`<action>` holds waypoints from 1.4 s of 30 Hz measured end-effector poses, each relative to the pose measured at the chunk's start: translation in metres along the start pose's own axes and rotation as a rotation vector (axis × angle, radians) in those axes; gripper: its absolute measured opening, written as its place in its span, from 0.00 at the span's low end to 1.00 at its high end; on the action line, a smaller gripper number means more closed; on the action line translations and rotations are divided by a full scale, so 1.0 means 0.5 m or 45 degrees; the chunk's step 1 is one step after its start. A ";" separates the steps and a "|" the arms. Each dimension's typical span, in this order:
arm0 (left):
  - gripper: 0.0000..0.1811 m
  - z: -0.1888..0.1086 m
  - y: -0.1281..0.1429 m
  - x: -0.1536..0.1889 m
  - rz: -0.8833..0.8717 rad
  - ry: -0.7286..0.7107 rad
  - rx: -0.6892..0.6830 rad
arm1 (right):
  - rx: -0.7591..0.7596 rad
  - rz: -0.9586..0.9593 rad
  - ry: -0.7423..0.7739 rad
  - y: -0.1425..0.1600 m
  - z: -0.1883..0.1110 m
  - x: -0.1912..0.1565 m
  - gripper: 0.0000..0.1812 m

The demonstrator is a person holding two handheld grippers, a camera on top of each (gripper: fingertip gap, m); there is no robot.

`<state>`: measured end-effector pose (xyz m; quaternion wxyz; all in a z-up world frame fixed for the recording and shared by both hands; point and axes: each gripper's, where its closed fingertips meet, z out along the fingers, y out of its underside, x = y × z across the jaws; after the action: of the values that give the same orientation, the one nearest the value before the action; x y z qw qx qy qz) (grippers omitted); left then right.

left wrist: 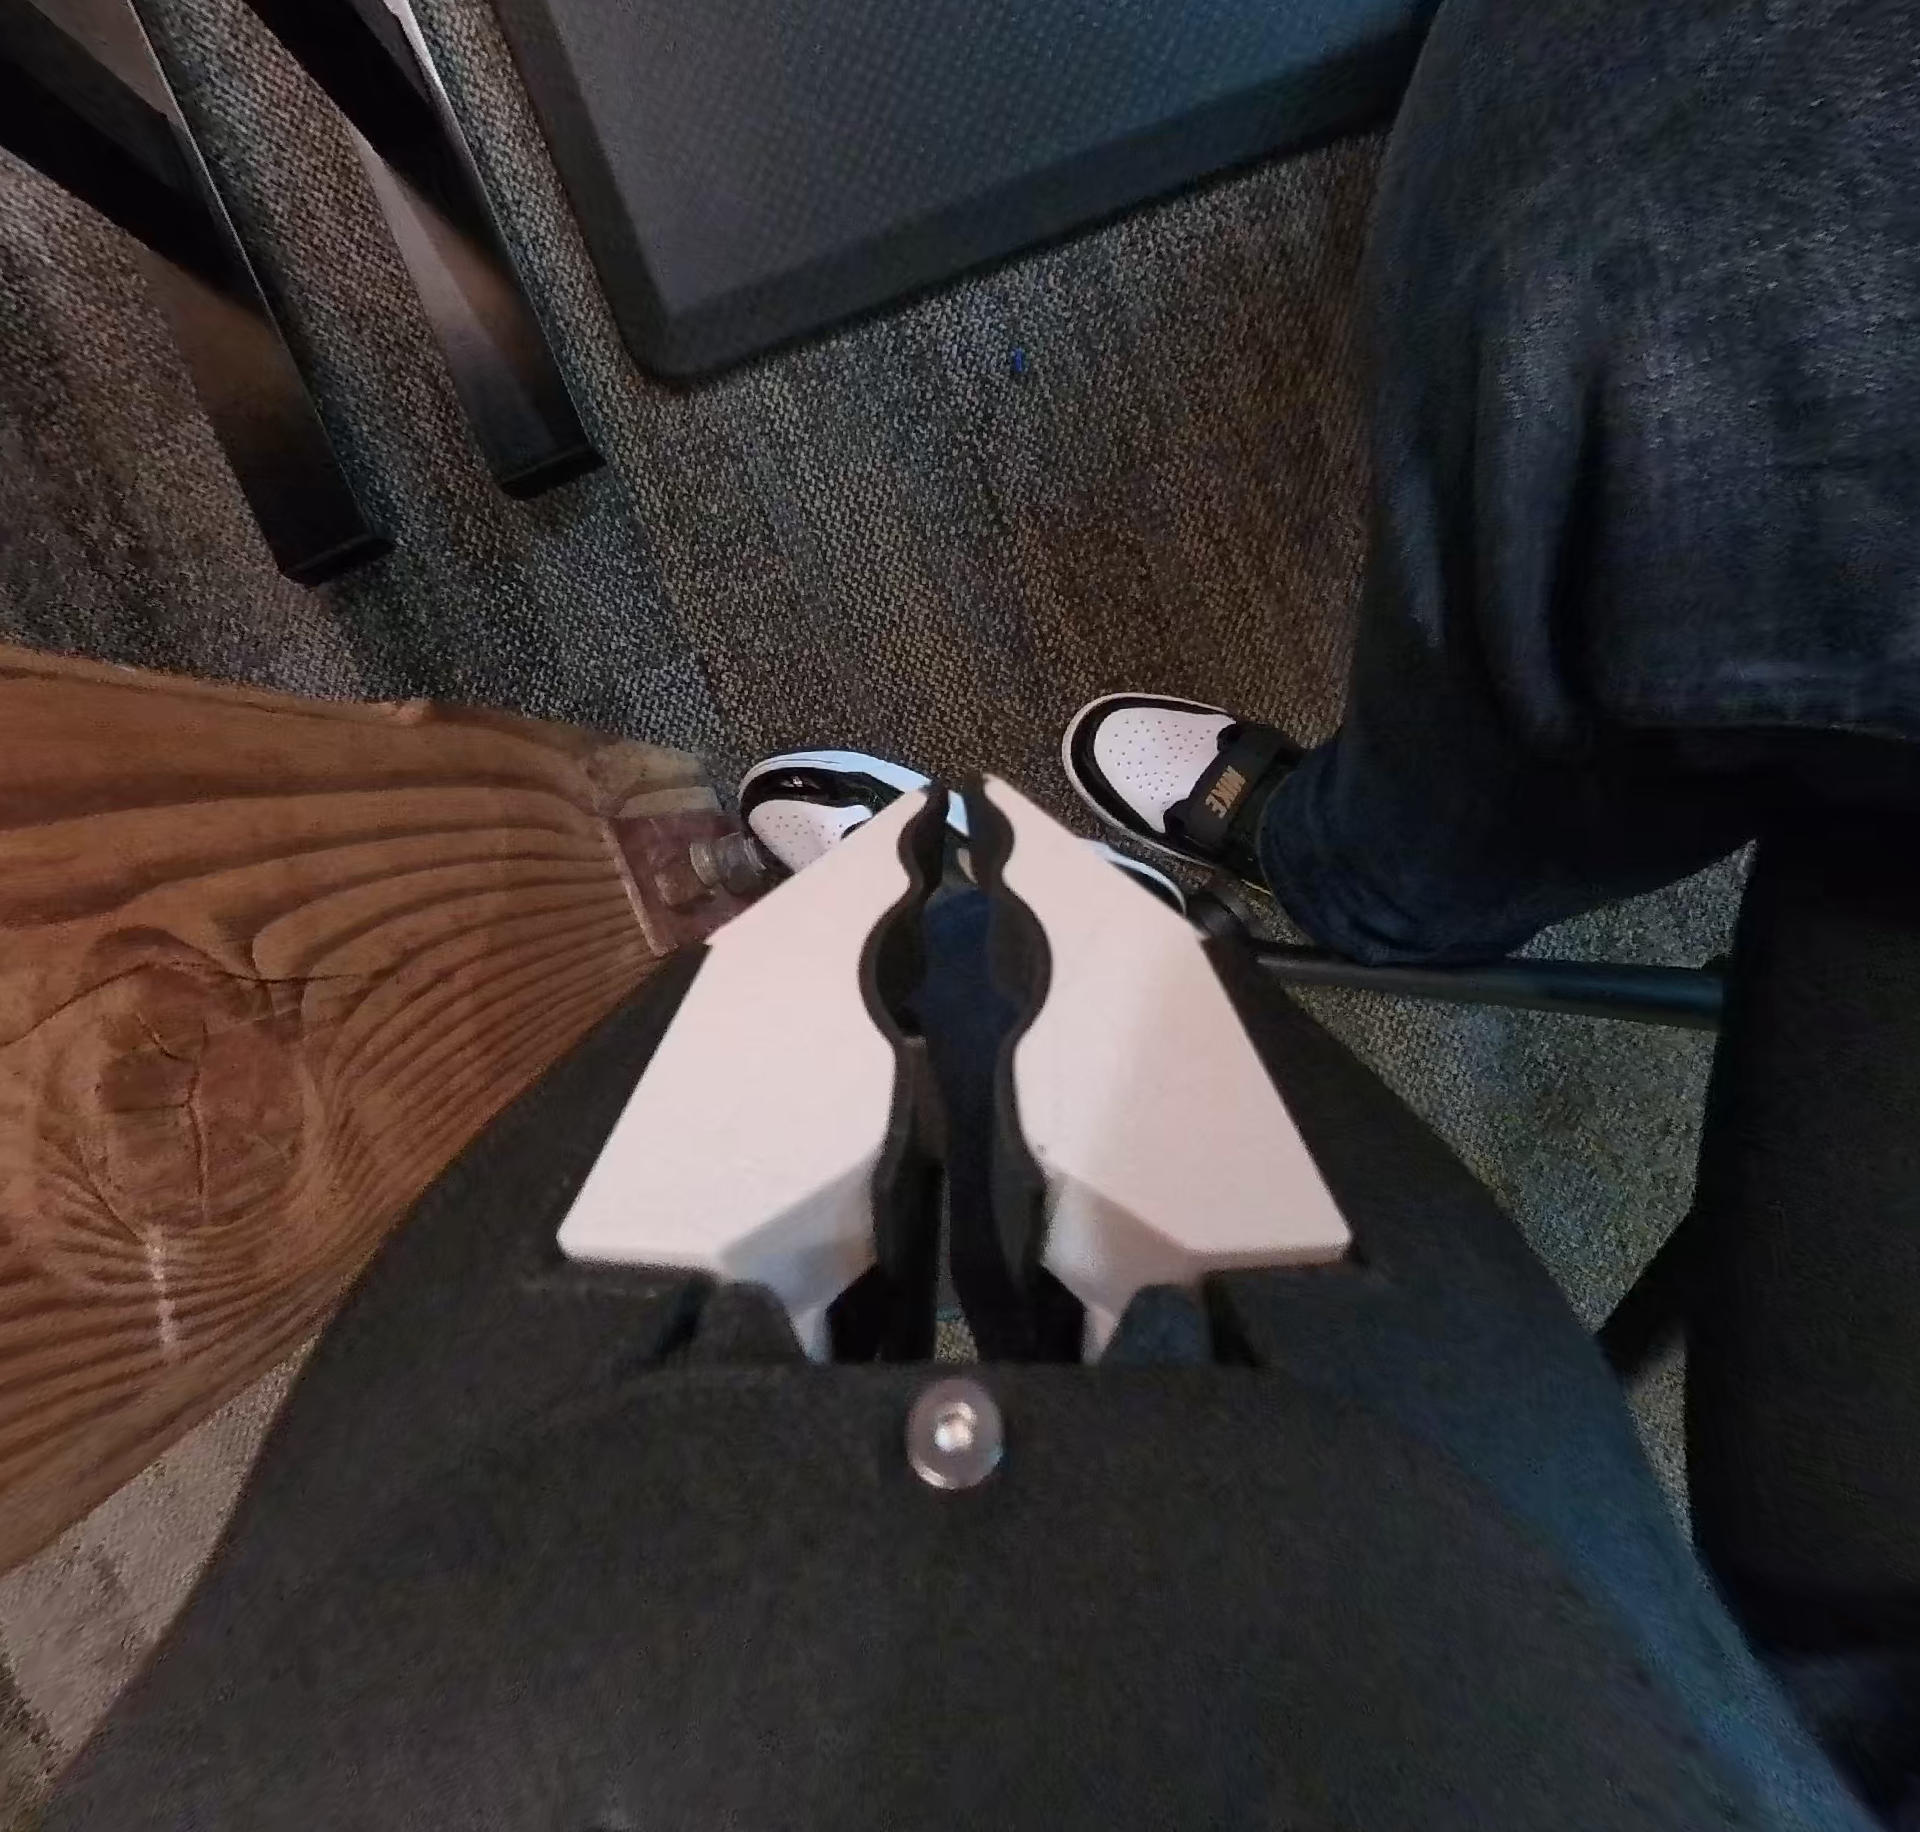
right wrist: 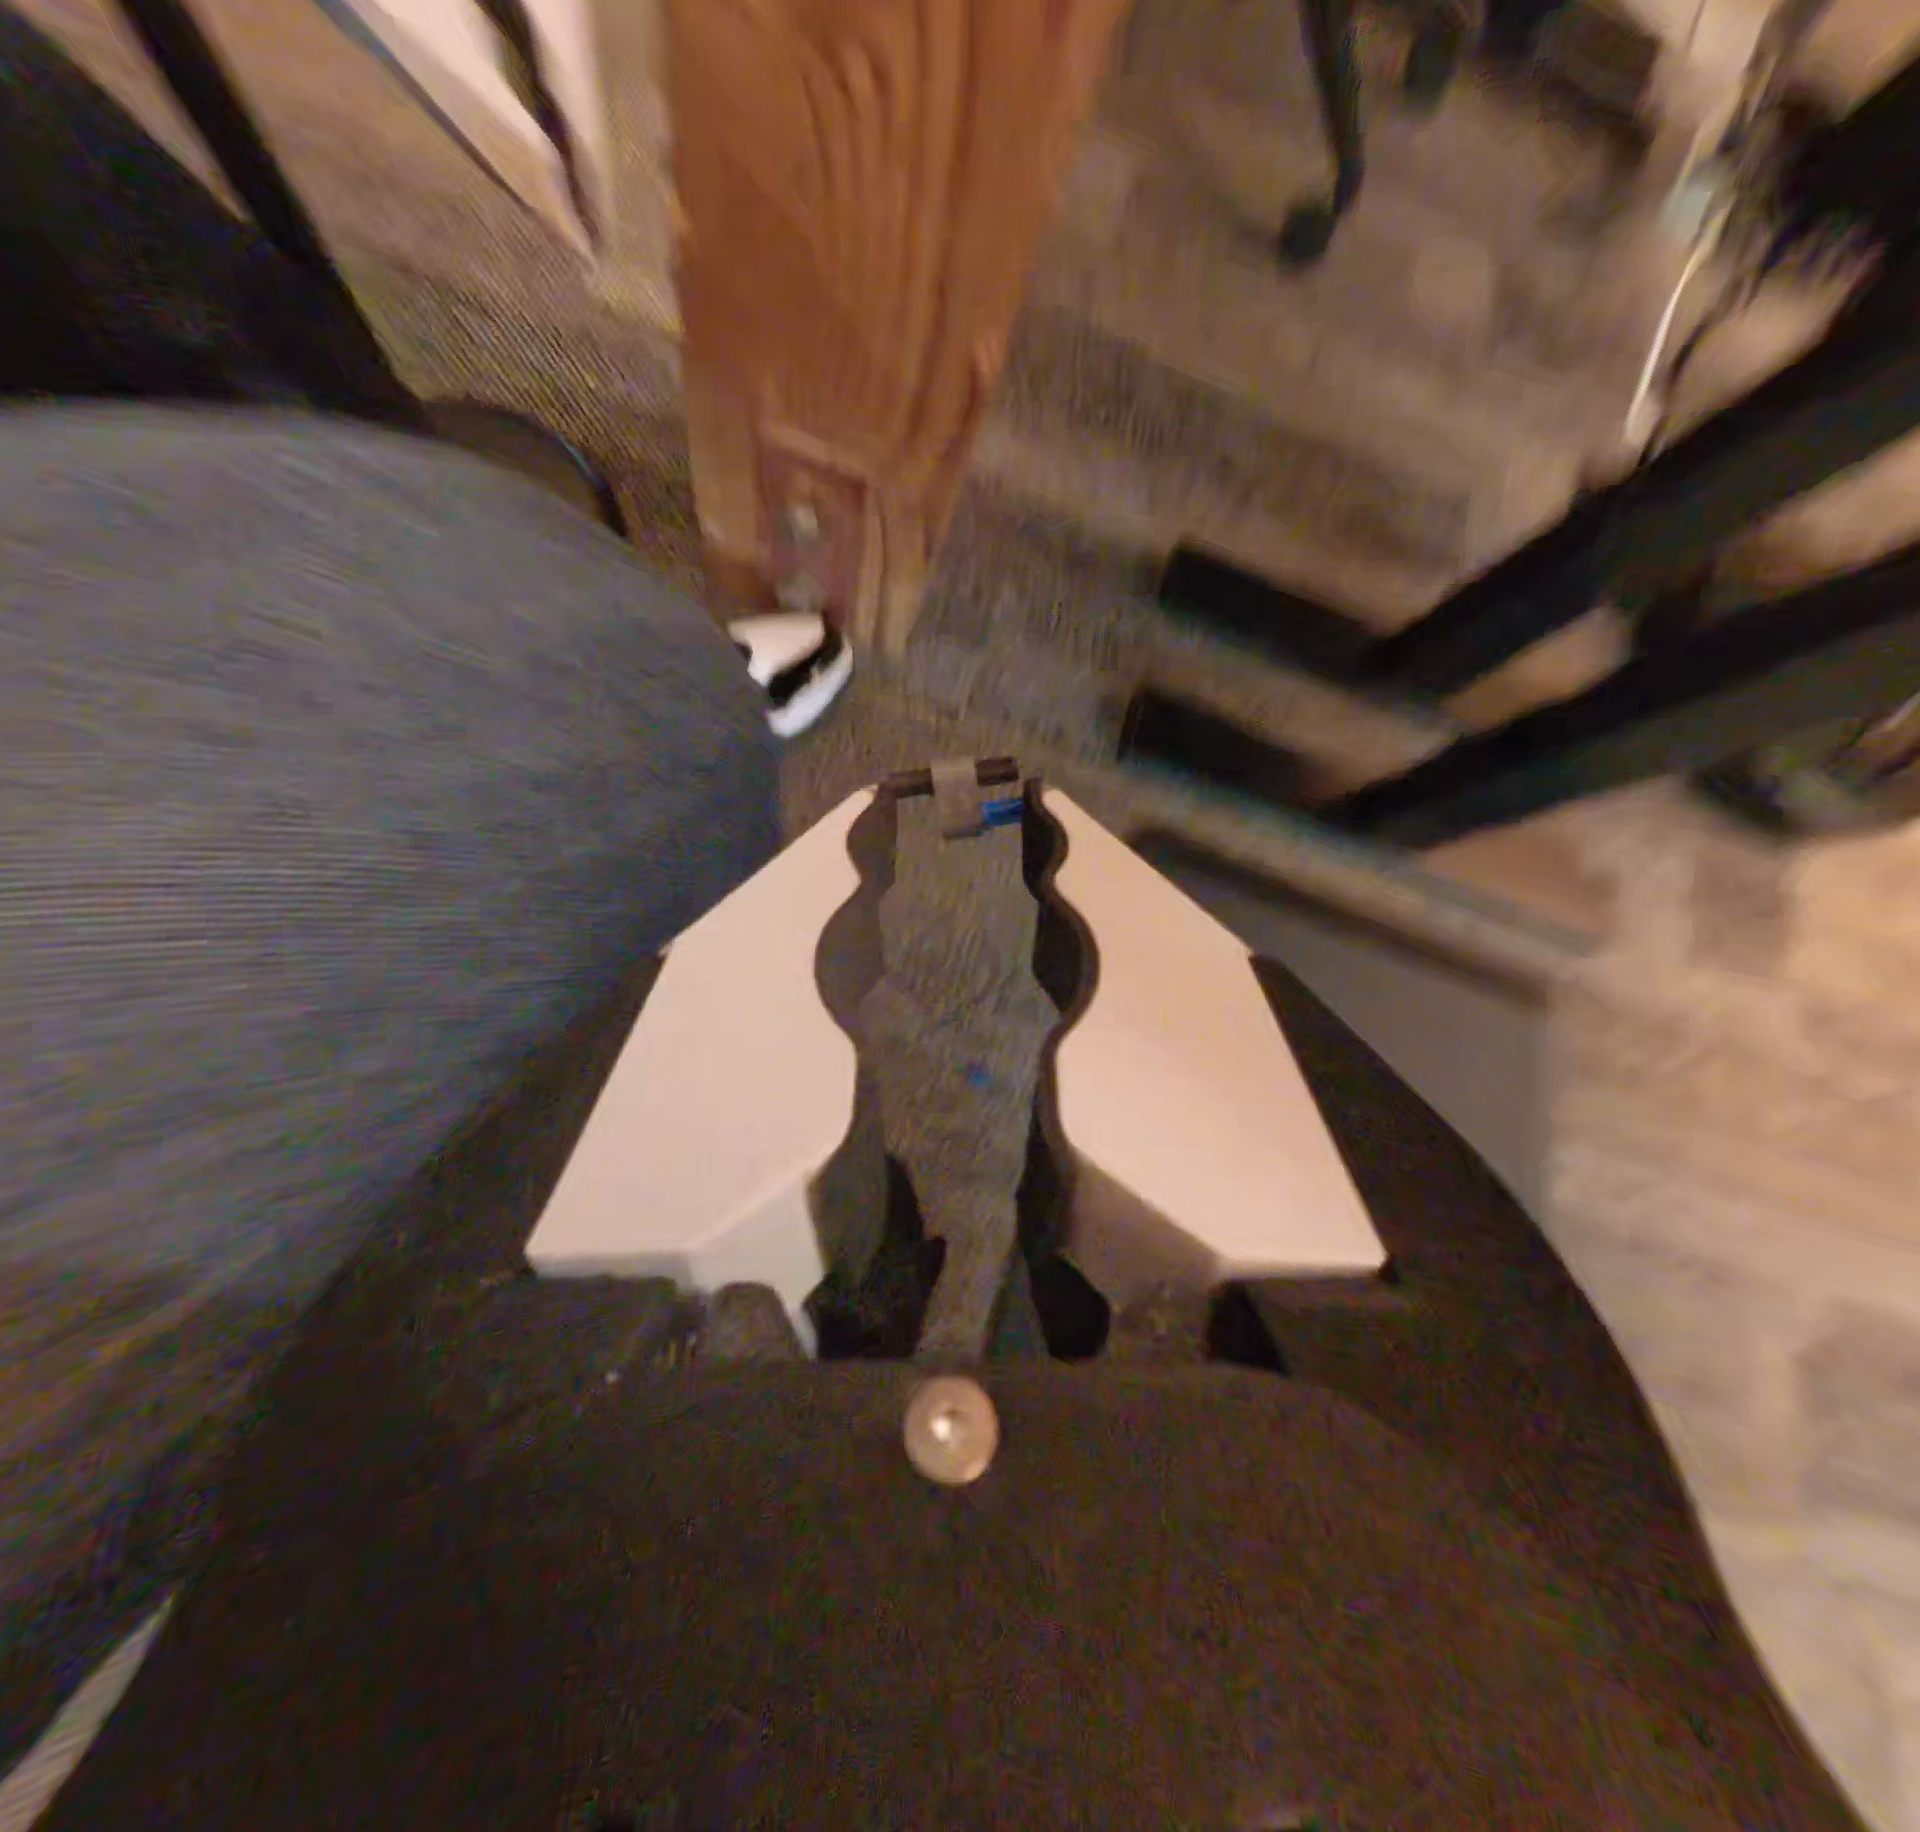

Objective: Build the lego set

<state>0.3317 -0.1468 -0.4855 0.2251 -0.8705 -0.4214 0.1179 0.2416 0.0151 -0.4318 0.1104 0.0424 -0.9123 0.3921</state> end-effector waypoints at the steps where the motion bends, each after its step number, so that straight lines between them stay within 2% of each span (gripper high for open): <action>1: 0.00 0.004 -0.001 0.004 0.007 0.002 -0.013 | 0.100 -0.079 0.015 -0.064 -0.061 -0.014 0.12; 3: 0.00 0.013 0.003 0.009 0.030 -0.002 -0.045 | 0.322 -0.205 0.128 -0.205 -0.203 -0.025 0.12; 5: 0.00 0.024 0.015 0.012 0.046 -0.001 -0.085 | 0.491 -0.286 0.356 -0.311 -0.360 0.025 0.12; 6: 0.00 0.029 0.021 0.012 0.045 -0.001 -0.099 | 0.518 -0.265 0.470 -0.334 -0.430 0.073 0.12; 7: 0.00 0.033 0.028 0.013 0.040 0.003 -0.111 | 0.494 -0.220 0.585 -0.332 -0.491 0.134 0.12; 9: 0.00 0.039 0.043 0.014 0.031 0.006 -0.132 | 0.332 -0.125 0.855 -0.268 -0.594 0.274 0.12; 11: 0.00 0.042 0.059 0.014 0.024 0.007 -0.156 | 0.056 0.063 0.907 -0.144 -0.632 0.372 0.12; 12: 0.00 0.042 0.066 0.013 0.021 0.006 -0.166 | -0.025 0.168 0.892 -0.088 -0.639 0.400 0.12; 14: 0.00 0.039 0.071 0.010 0.015 0.002 -0.171 | -0.078 0.300 0.845 -0.023 -0.636 0.424 0.12; 15: 0.00 0.037 0.069 0.008 0.012 -0.001 -0.165 | -0.141 0.322 0.867 0.005 -0.638 0.436 0.18; 16: 0.00 0.033 0.065 0.006 0.010 -0.009 -0.150 | -0.205 0.323 0.892 0.027 -0.640 0.445 0.29; 19: 0.00 0.024 0.055 0.001 0.000 -0.015 -0.128 | -0.189 0.356 0.888 0.028 -0.652 0.439 0.29; 20: 0.00 0.023 0.055 -0.001 0.000 -0.017 -0.128 | -0.181 0.344 0.890 0.020 -0.661 0.432 0.25; 21: 0.00 0.022 0.055 -0.002 -0.001 -0.018 -0.131 | -0.102 0.302 0.856 -0.010 -0.669 0.416 0.14; 22: 0.00 0.021 0.056 -0.002 0.002 -0.016 -0.135 | 0.025 0.225 0.708 -0.068 -0.662 0.367 0.07; 24: 0.00 0.019 0.061 -0.004 0.016 -0.025 -0.150 | 0.232 0.029 0.260 -0.184 -0.621 0.205 0.04; 25: 0.00 0.018 0.062 -0.005 0.016 -0.023 -0.152 | 0.264 -0.007 0.182 -0.212 -0.588 0.155 0.05; 27: 0.00 0.020 0.063 -0.003 0.003 -0.009 -0.147 | 0.190 -0.064 -0.035 -0.209 -0.476 0.047 0.08; 29: 0.00 0.021 0.068 -0.001 0.003 -0.002 -0.156 | 0.148 -0.022 -0.132 -0.172 -0.348 -0.016 0.06; 32: 0.00 0.014 0.073 0.004 0.015 -0.005 -0.162 | -0.108 -0.087 -0.028 -0.012 -0.157 0.000 0.09; 35: 0.00 0.012 0.081 0.011 -0.018 0.023 -0.152 | -0.194 0.157 -0.108 0.138 0.033 0.000 0.13; 36: 0.00 0.013 0.085 0.011 -0.022 0.030 -0.163 | -0.228 0.220 -0.126 0.205 0.101 0.005 0.14; 38: 0.00 0.016 0.089 0.011 -0.023 0.049 -0.179 | -0.369 0.358 -0.210 0.360 0.234 -0.002 0.21; 40: 0.00 0.018 0.087 0.007 -0.016 0.048 -0.185 | -0.466 0.491 -0.253 0.507 0.353 -0.006 0.19; 42: 0.00 0.018 0.081 0.001 -0.032 0.043 -0.168 | -0.555 0.570 -0.222 0.642 0.443 0.010 0.18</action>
<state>0.3560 -0.1657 -0.5132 0.1759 -0.8800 -0.4352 0.0722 0.1468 0.0756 -0.8053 -0.0508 -0.1504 -0.9675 0.1968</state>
